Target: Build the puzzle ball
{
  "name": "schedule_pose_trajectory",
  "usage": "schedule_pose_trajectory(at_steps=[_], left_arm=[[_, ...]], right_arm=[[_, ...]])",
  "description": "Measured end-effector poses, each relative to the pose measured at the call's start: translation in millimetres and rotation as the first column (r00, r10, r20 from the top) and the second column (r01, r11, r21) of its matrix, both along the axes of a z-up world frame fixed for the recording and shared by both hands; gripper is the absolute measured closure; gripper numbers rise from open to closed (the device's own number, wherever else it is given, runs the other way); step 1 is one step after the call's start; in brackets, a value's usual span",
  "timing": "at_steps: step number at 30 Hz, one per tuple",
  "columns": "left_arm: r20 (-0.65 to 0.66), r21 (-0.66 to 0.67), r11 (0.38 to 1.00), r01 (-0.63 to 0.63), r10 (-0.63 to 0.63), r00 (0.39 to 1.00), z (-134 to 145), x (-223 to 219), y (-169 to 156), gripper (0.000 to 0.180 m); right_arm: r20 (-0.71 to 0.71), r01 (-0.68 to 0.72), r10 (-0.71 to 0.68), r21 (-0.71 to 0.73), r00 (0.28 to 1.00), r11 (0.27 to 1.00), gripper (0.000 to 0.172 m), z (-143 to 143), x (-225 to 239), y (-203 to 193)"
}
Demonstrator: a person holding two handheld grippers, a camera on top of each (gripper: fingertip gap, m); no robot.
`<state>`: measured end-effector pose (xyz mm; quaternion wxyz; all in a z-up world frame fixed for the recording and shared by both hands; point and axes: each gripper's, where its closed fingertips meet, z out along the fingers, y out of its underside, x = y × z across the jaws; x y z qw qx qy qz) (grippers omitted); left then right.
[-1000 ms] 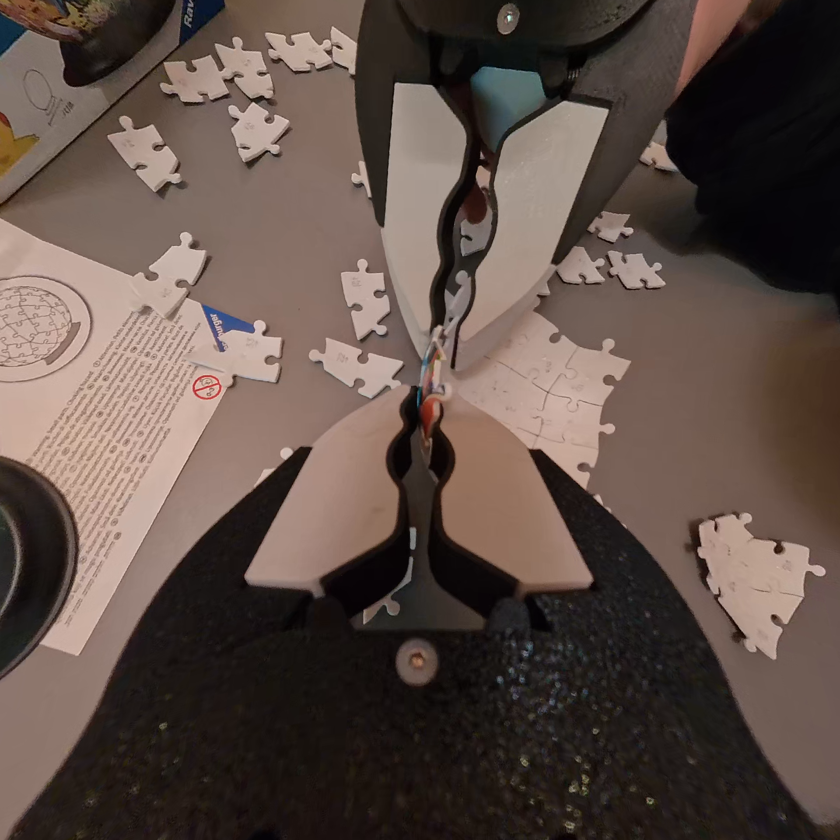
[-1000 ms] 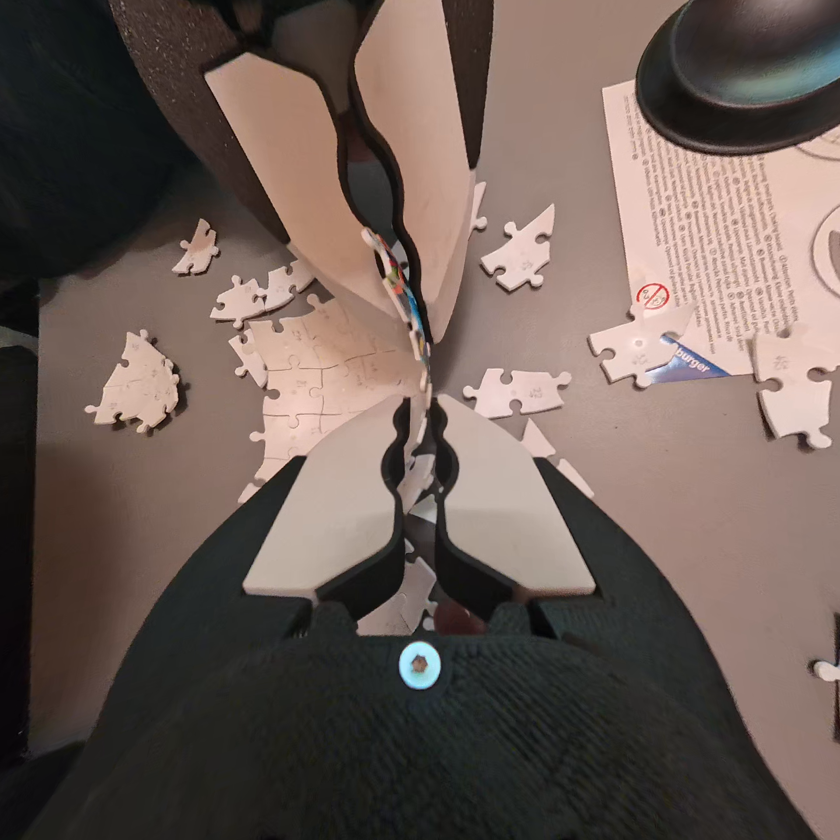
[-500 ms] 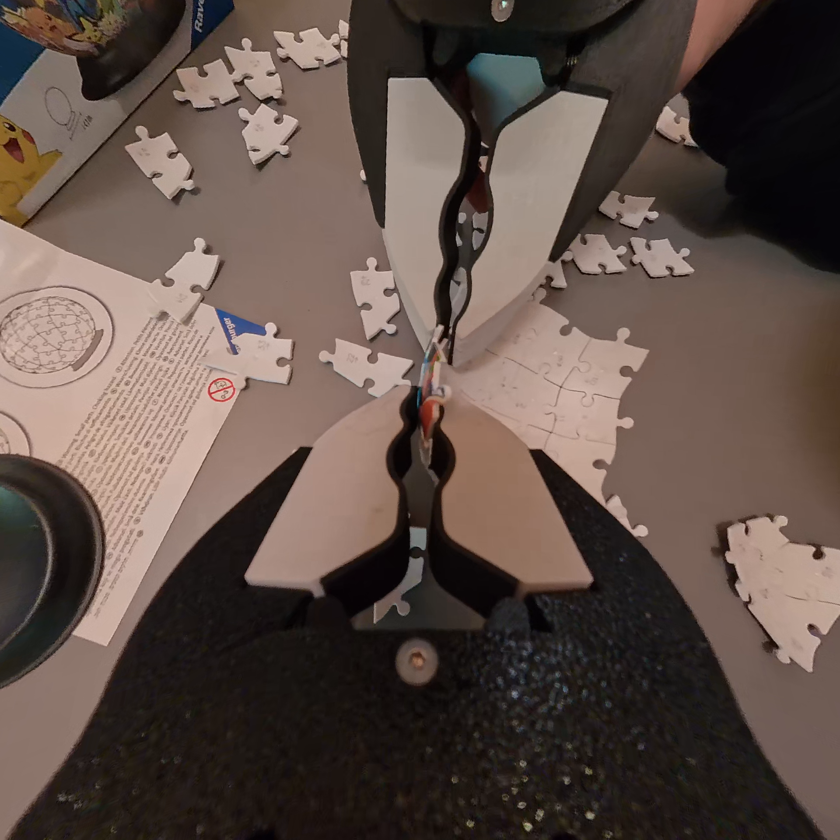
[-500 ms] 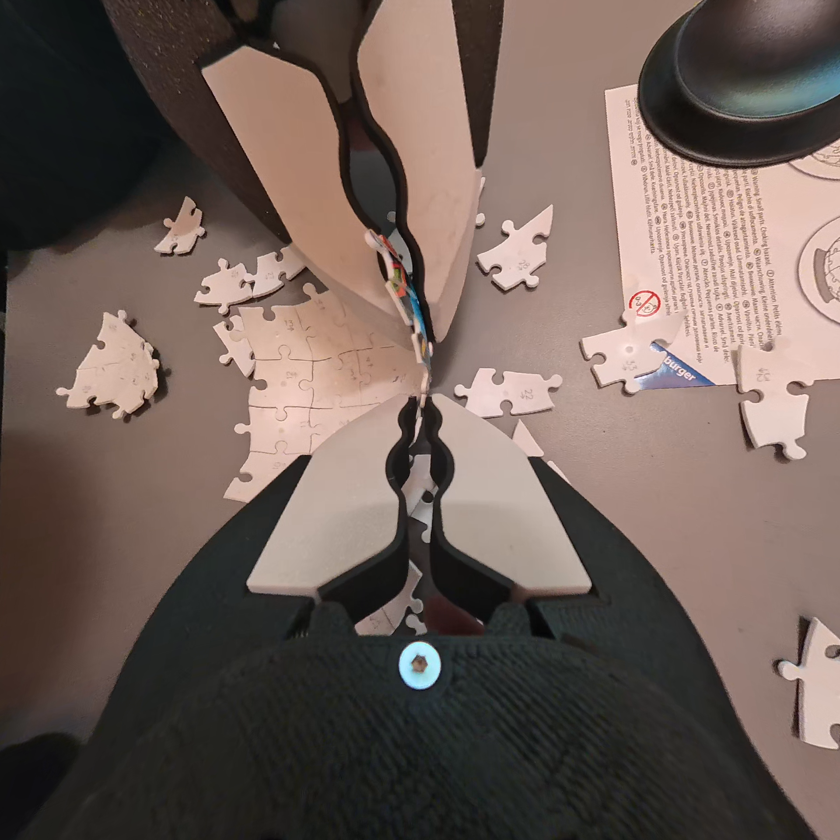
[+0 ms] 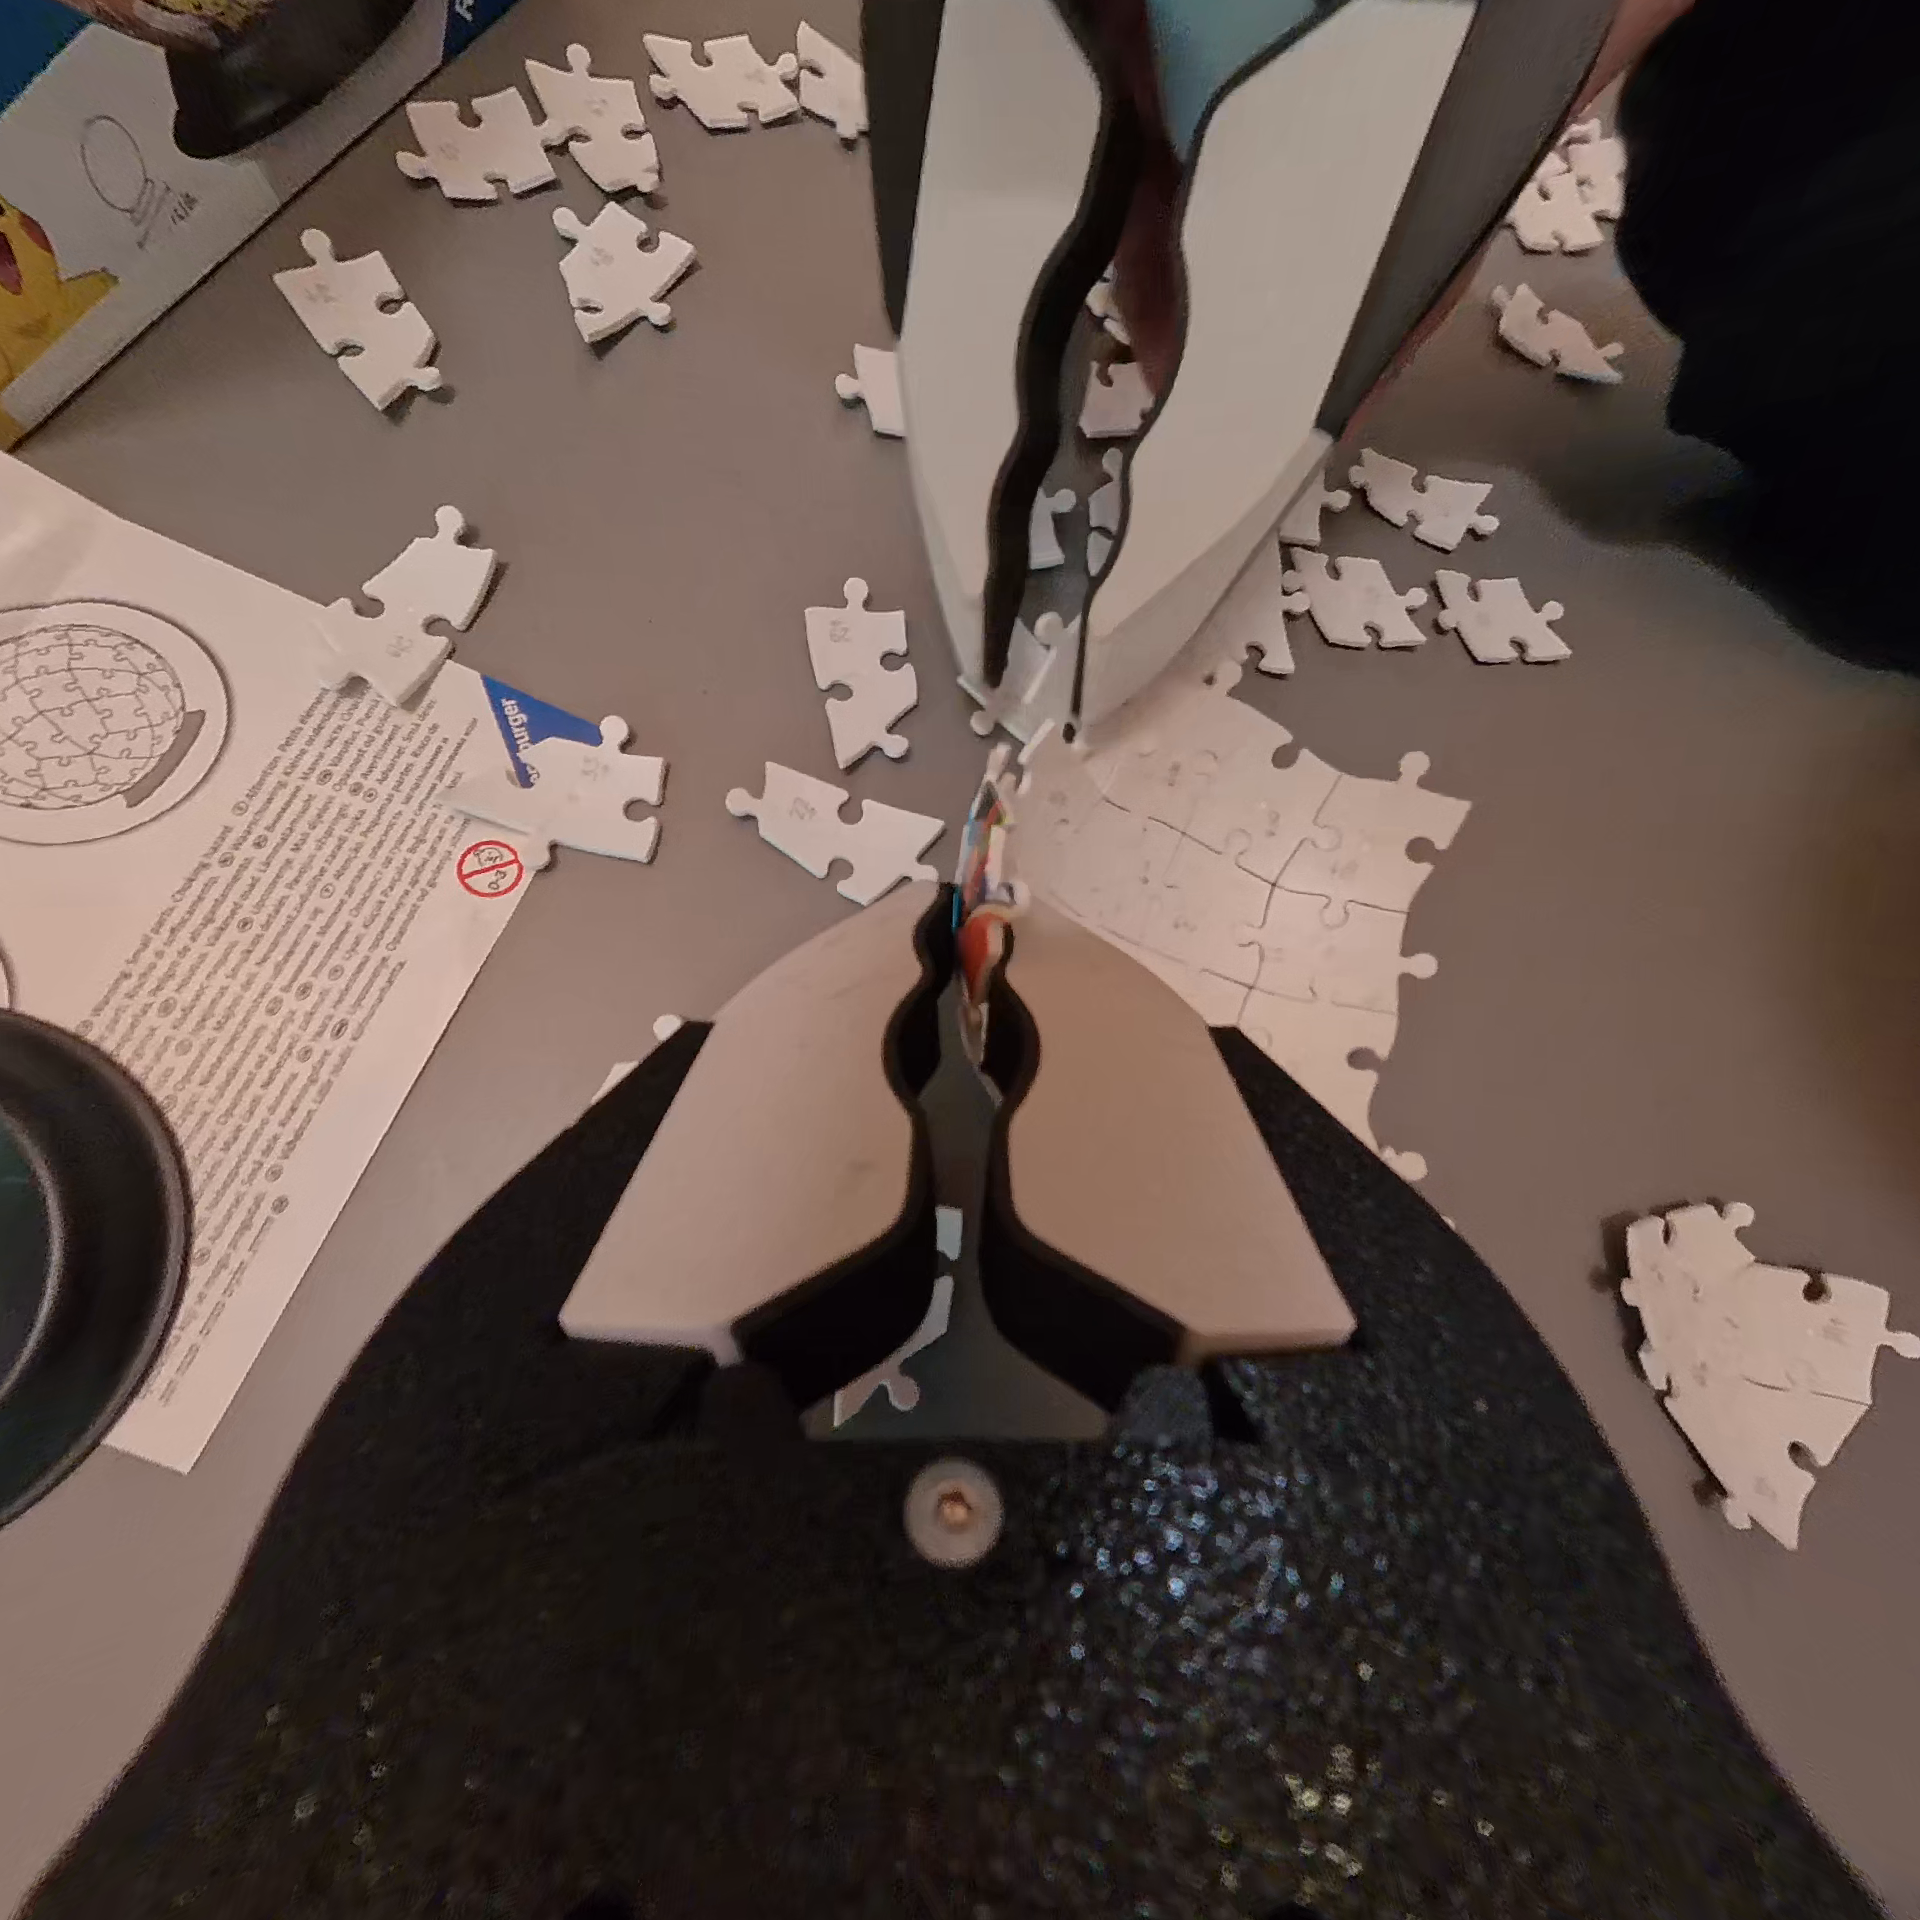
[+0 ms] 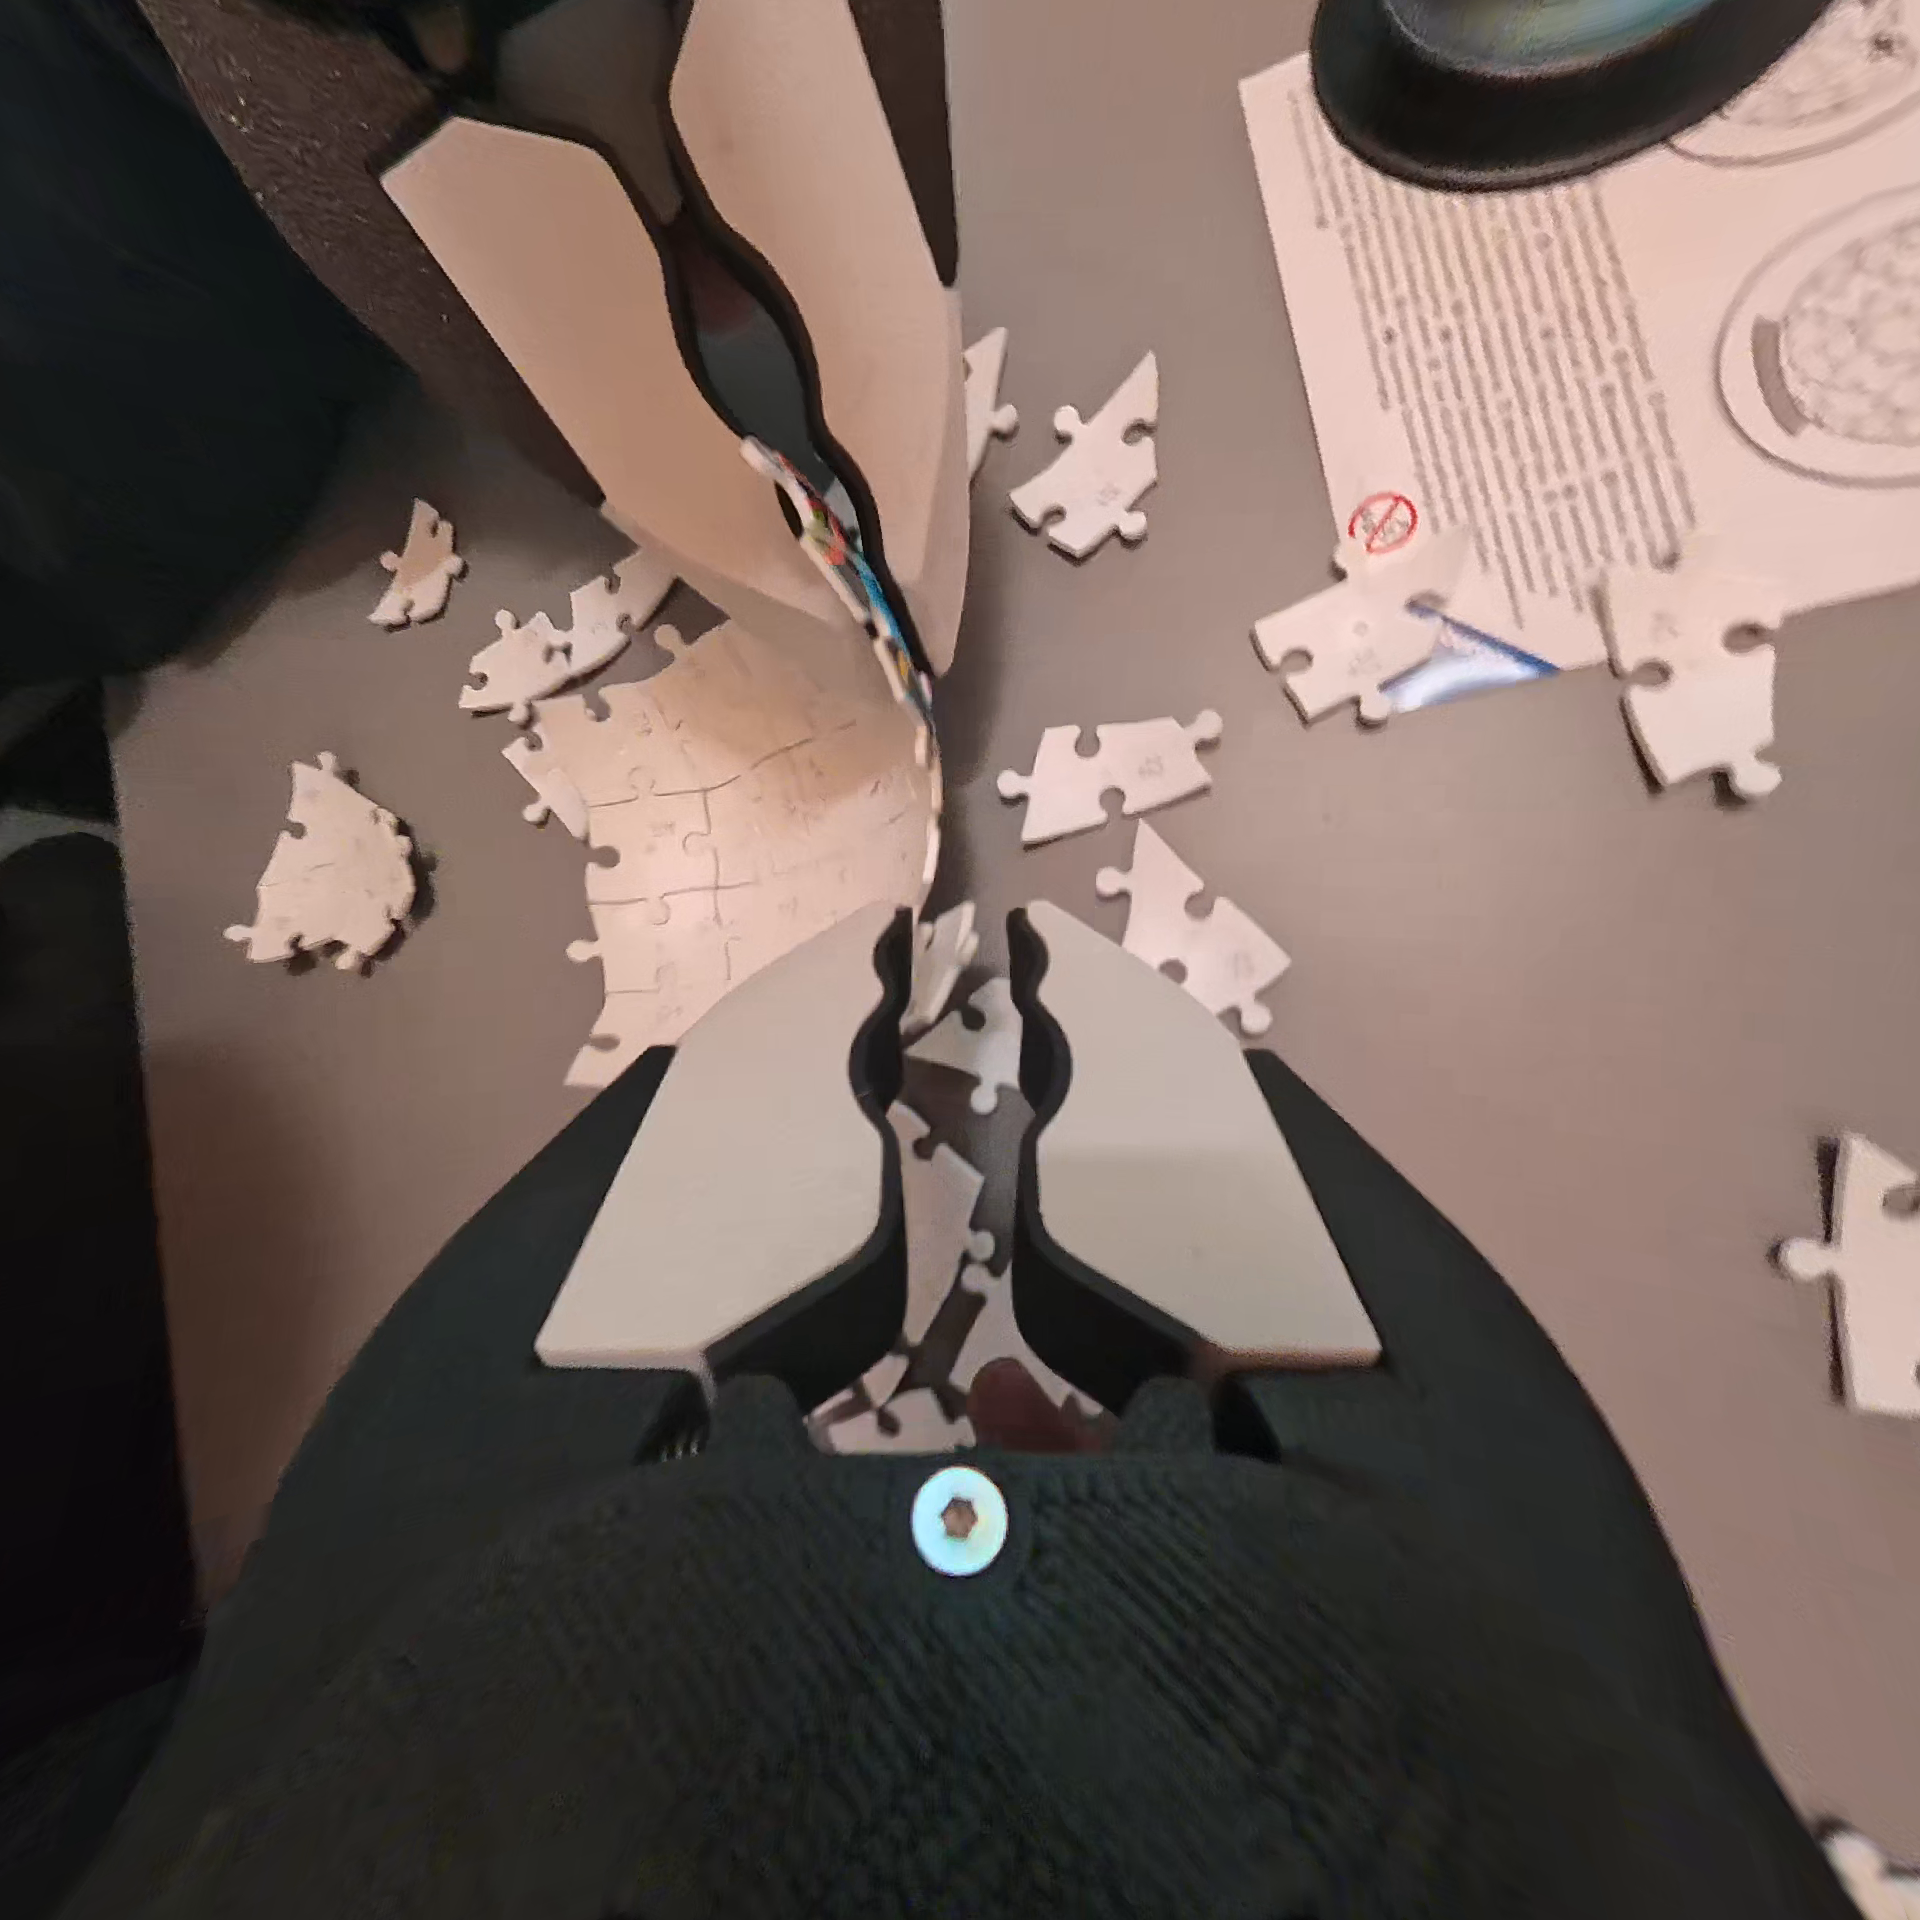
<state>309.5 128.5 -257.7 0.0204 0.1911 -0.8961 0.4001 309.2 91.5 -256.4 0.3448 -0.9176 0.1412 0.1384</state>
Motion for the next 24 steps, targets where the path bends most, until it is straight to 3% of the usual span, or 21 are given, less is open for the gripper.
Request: schedule_pose_trajectory(at_steps=[7,15,24], left_arm=[[-0.006,0.008,1.0,-0.017,0.018,1.0,0,1,2,0.179],[-0.02,0.012,0.999,-0.033,0.033,0.999,-1,2,3,0.179],[-0.027,0.018,0.998,-0.061,0.061,0.998,0,6,7,0.179]], right_arm=[[-0.189,0.04,-0.042,-0.014,0.981,0.999,0.151,-5,-14,-6],[-0.167,0.066,-0.068,-0.016,0.984,0.998,0.165,-9,-9,6],[-0.098,0.037,-0.037,-0.002,0.994,0.999,0.168,-9,-3,10]])
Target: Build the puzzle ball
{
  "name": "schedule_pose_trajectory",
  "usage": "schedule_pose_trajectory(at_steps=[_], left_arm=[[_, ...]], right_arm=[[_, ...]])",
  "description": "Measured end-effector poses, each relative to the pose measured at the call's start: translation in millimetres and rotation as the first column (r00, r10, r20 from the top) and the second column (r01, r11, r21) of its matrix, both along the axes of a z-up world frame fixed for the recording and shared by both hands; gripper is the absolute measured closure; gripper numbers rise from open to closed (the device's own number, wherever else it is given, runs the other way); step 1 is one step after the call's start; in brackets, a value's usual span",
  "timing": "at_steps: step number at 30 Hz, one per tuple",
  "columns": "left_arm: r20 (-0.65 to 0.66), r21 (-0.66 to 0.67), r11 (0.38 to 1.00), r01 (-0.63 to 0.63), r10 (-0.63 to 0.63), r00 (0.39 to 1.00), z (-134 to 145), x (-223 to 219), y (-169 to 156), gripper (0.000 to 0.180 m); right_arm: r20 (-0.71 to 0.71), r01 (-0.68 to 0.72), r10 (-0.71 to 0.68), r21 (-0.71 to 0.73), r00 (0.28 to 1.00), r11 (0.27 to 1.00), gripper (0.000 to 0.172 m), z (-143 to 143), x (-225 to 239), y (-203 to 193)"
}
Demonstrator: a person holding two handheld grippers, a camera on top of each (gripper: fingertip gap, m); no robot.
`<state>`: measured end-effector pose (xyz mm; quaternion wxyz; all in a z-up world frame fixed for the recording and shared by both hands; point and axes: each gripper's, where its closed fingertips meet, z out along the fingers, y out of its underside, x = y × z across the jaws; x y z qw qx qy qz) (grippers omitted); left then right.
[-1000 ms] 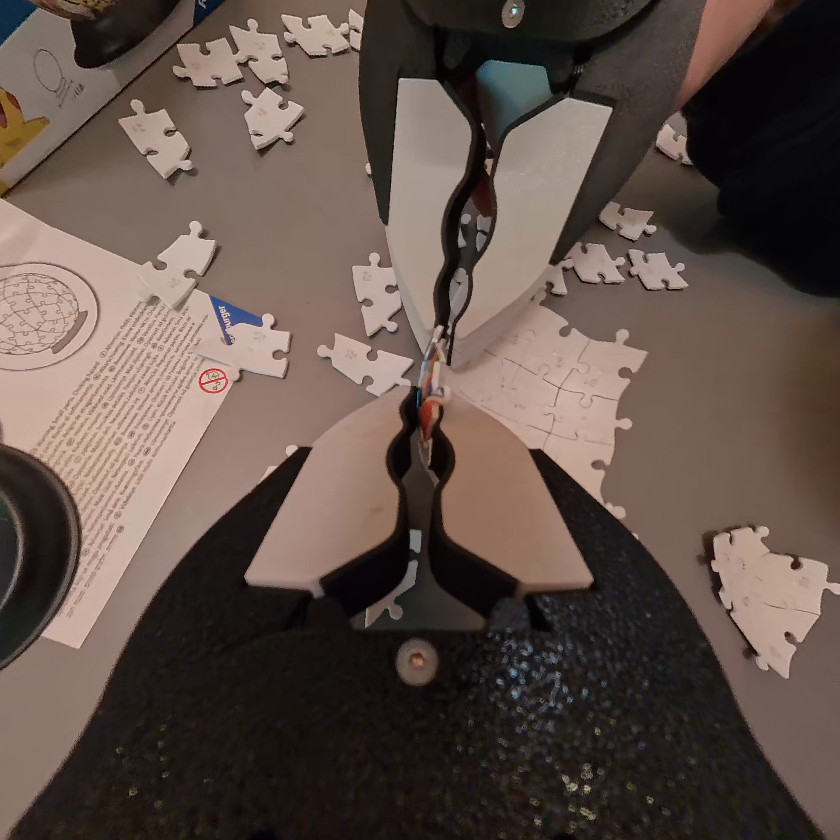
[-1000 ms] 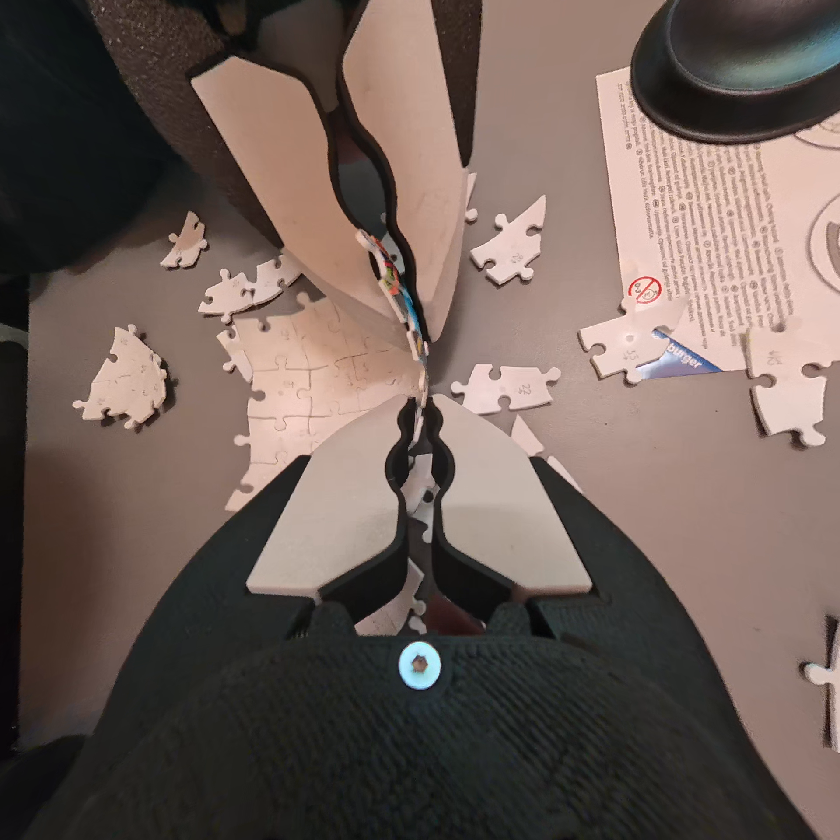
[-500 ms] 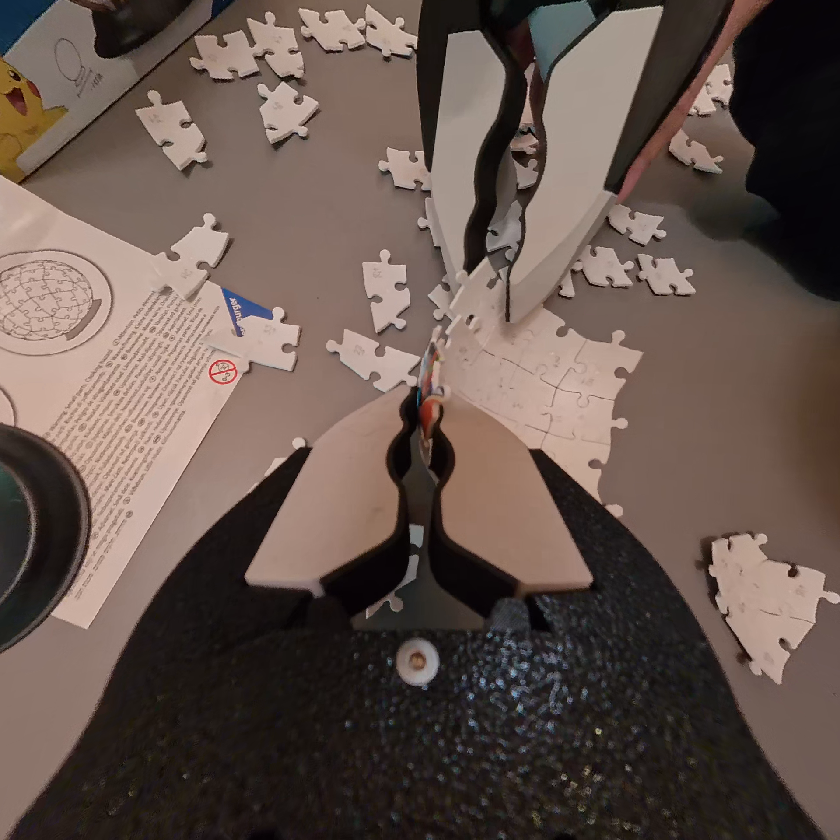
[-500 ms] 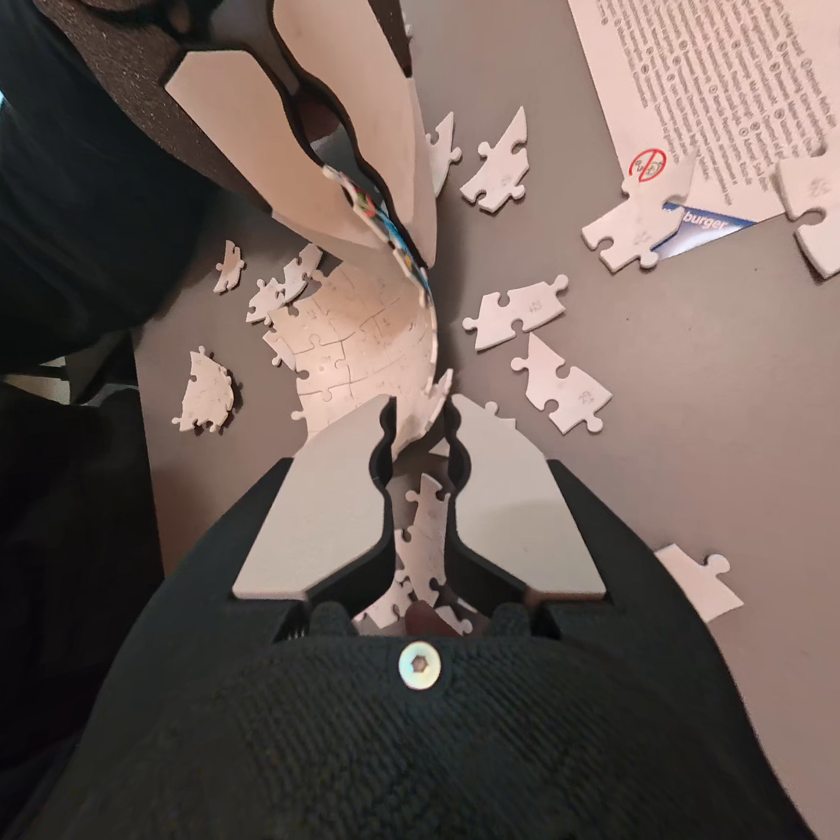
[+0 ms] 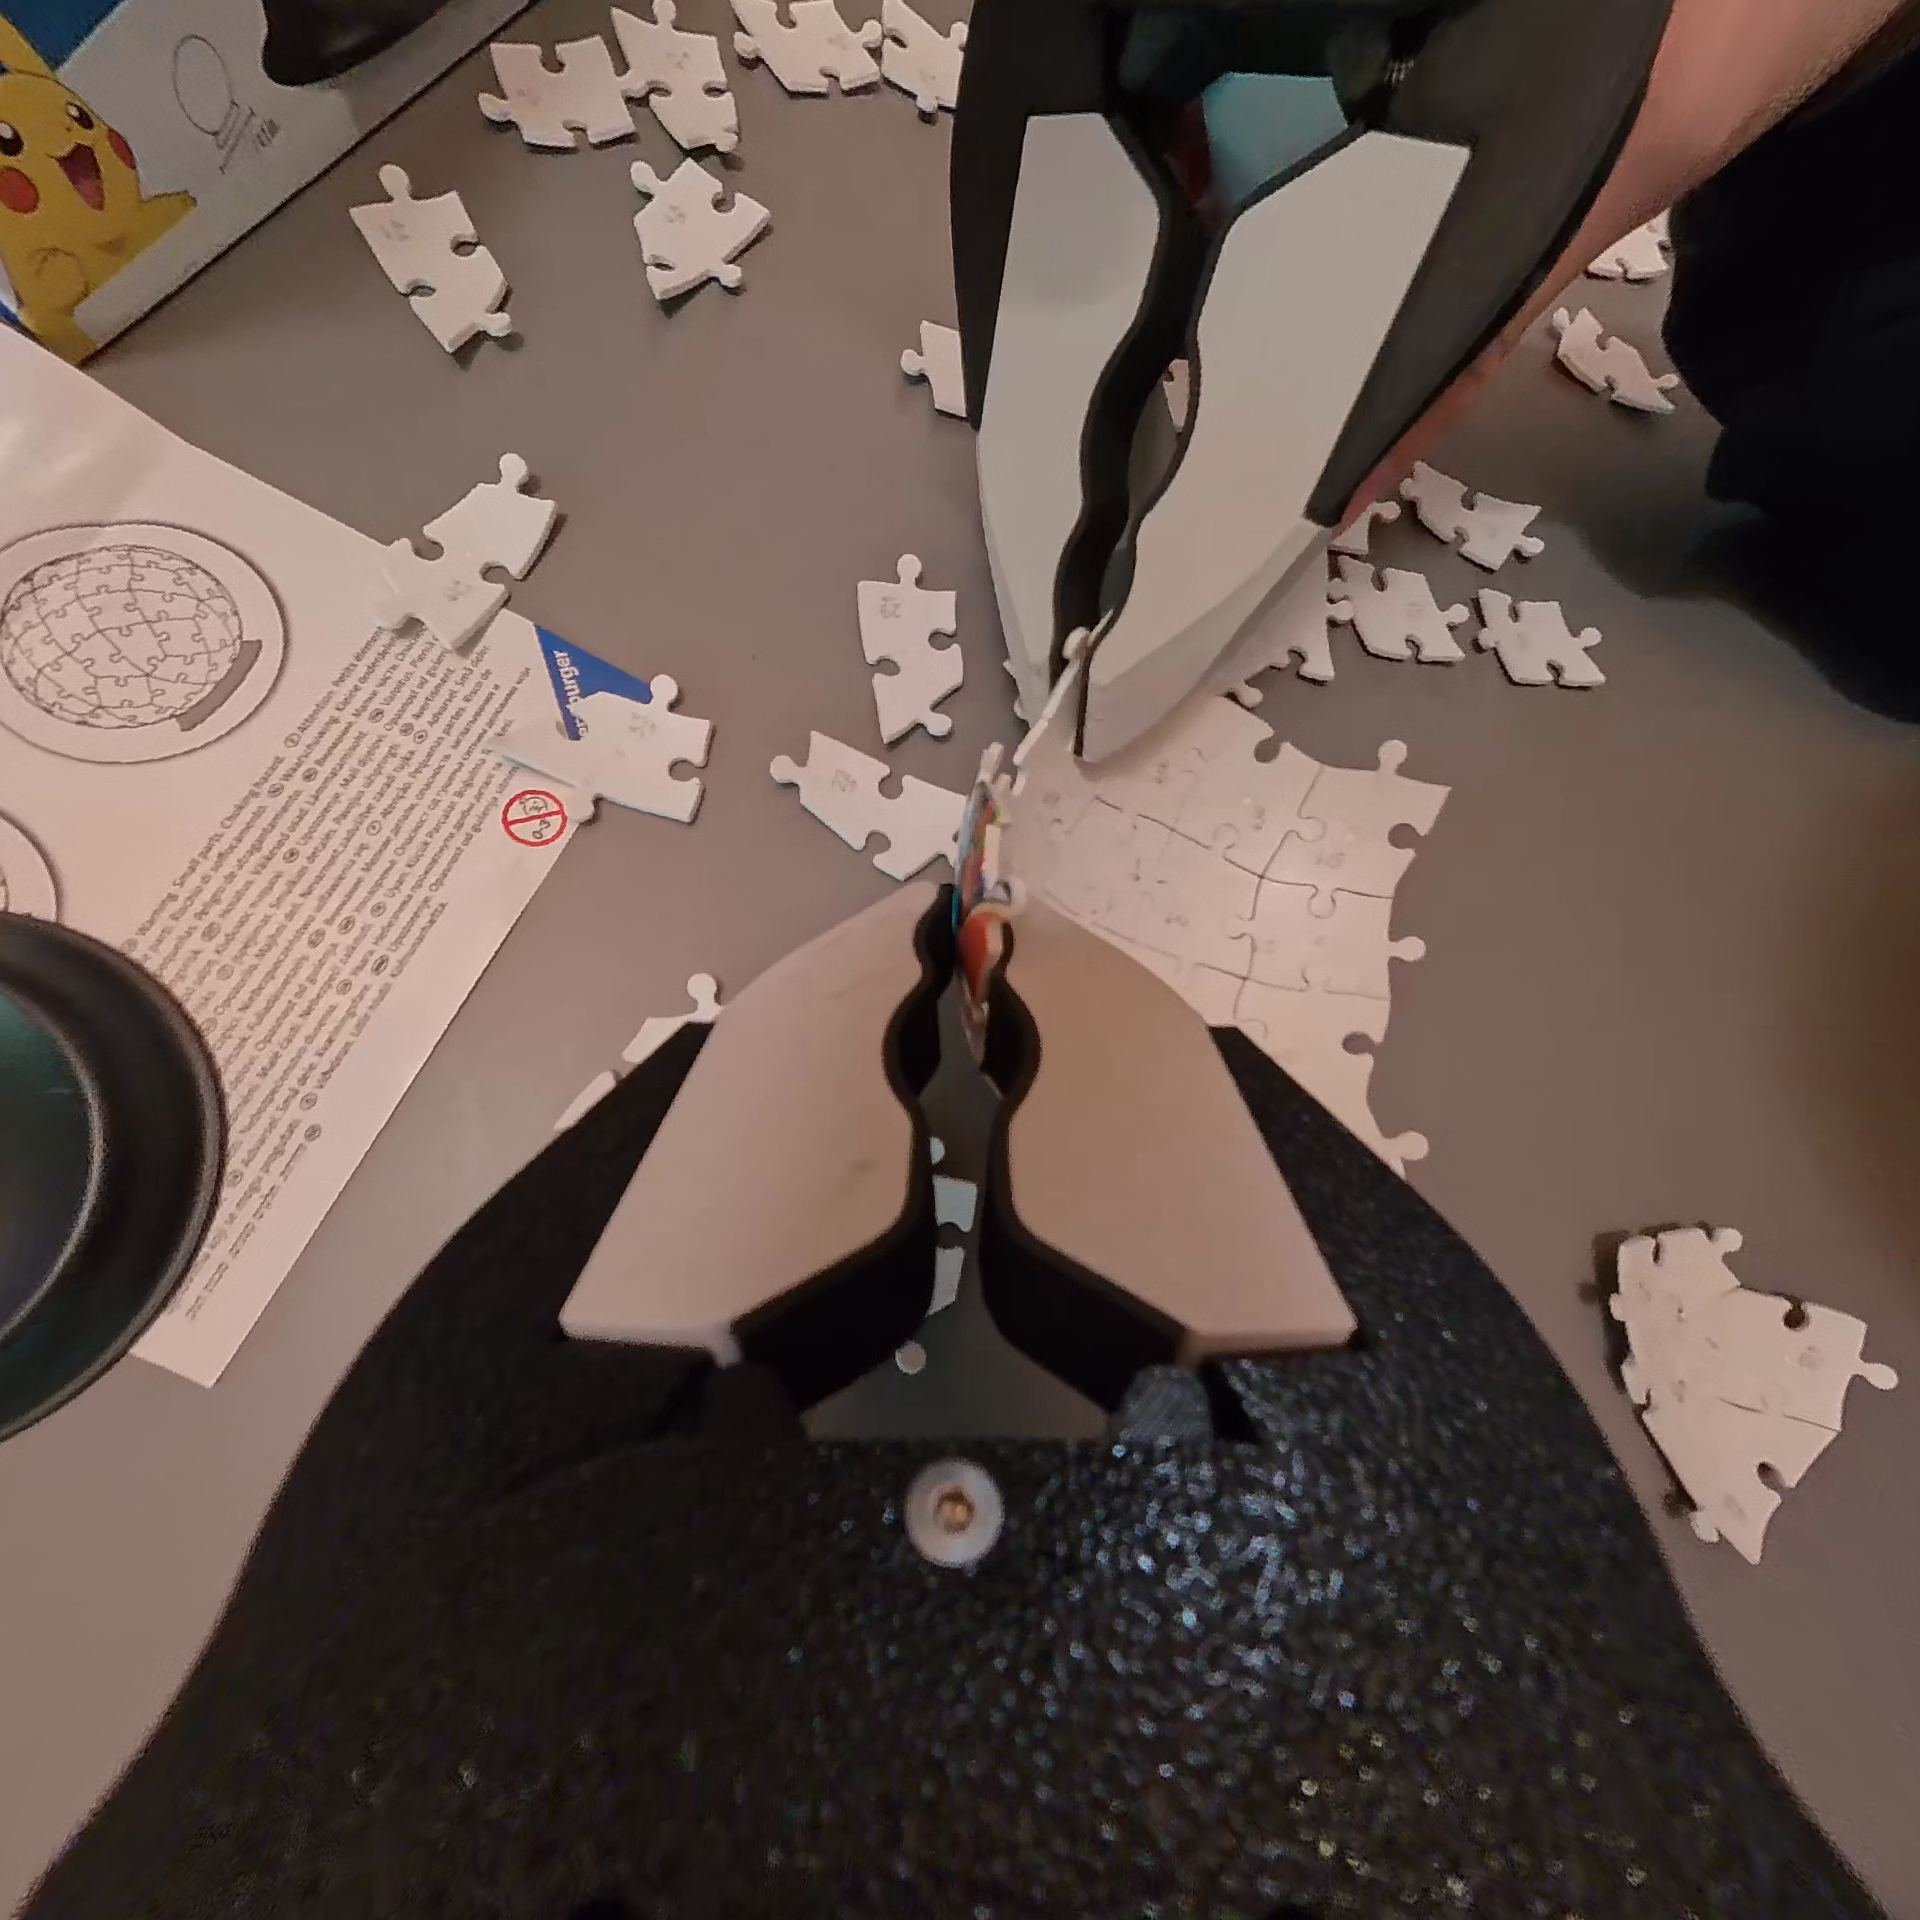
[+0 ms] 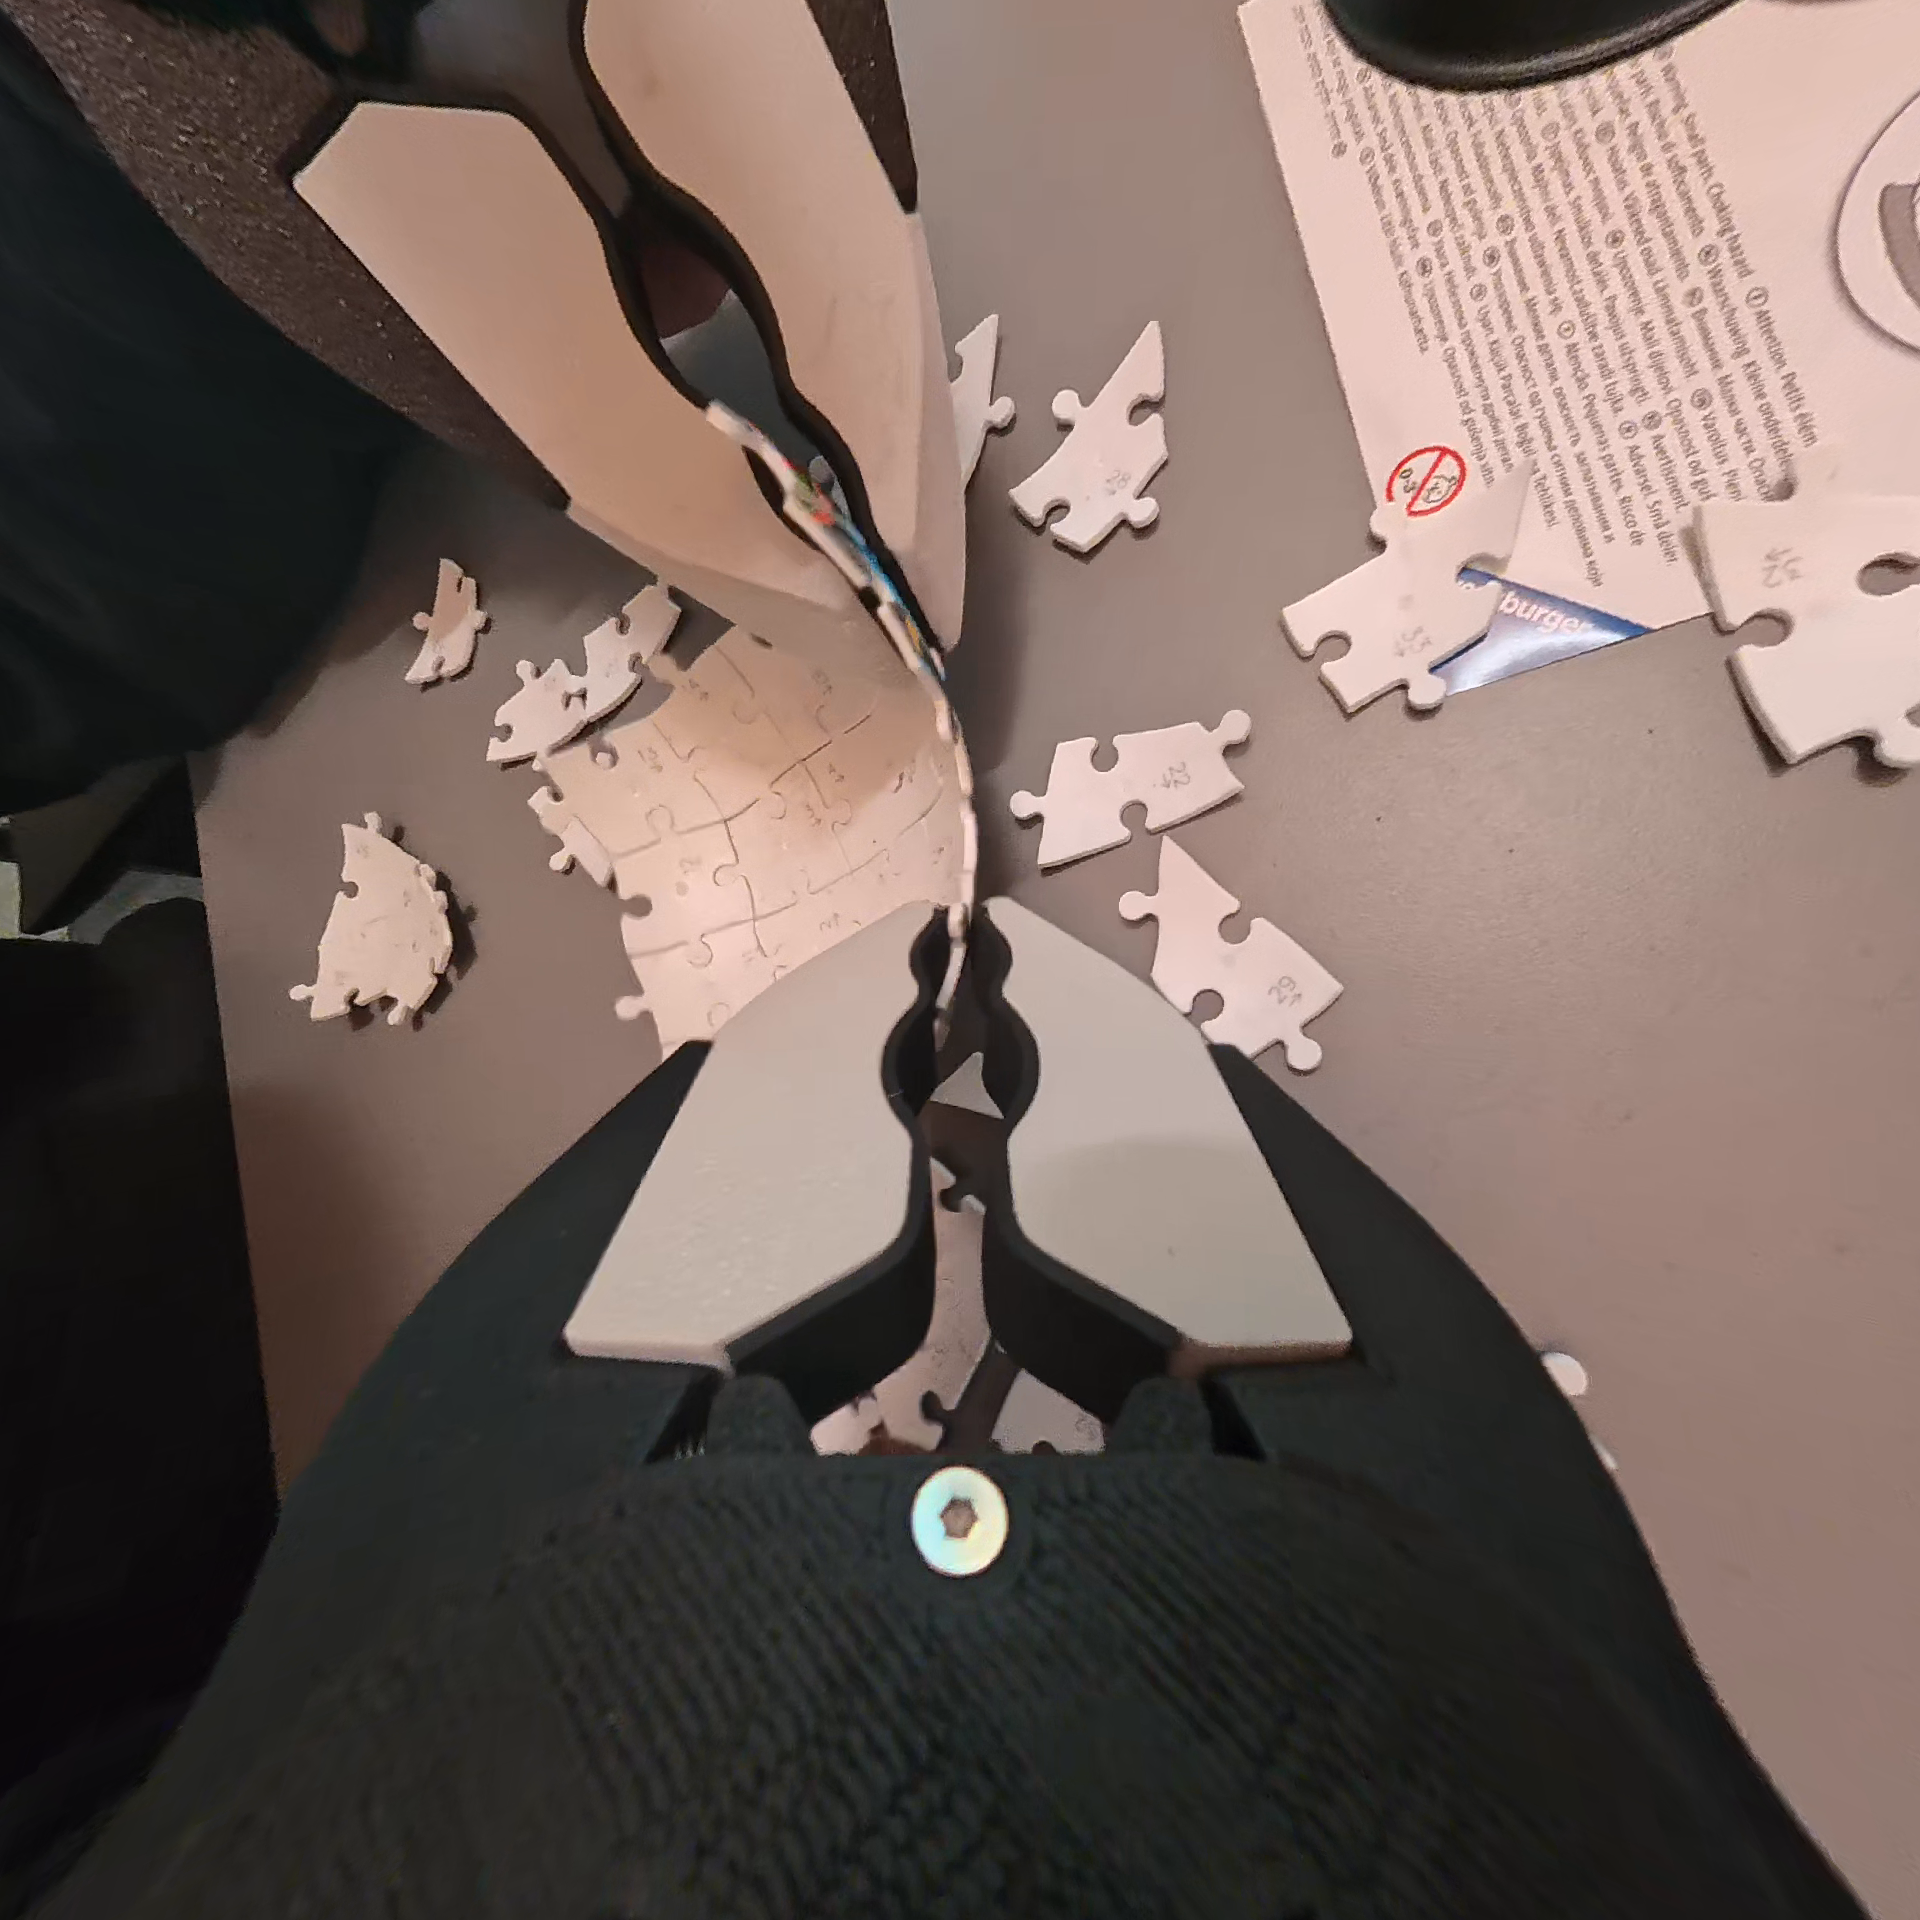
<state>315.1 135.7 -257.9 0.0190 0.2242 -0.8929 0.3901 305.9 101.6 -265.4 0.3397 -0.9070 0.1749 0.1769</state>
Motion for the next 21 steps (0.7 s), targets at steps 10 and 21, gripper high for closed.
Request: schedule_pose_trajectory(at_steps=[10,21], left_arm=[[-0.006,-0.009,1.0,-0.019,0.019,1.0,0.7,2.3,0.5,0.179],[-0.011,-0.014,0.999,-0.041,0.04,0.999,0.8,5.0,2.1,0.179]], right_arm=[[0.038,-0.001,0.001,-0.004,0.999,1.0,0.168,0.7,3.1,0.6],[-0.018,0.069,-0.069,0.037,0.997,0.997,0.167,2.1,6.3,7.4]])
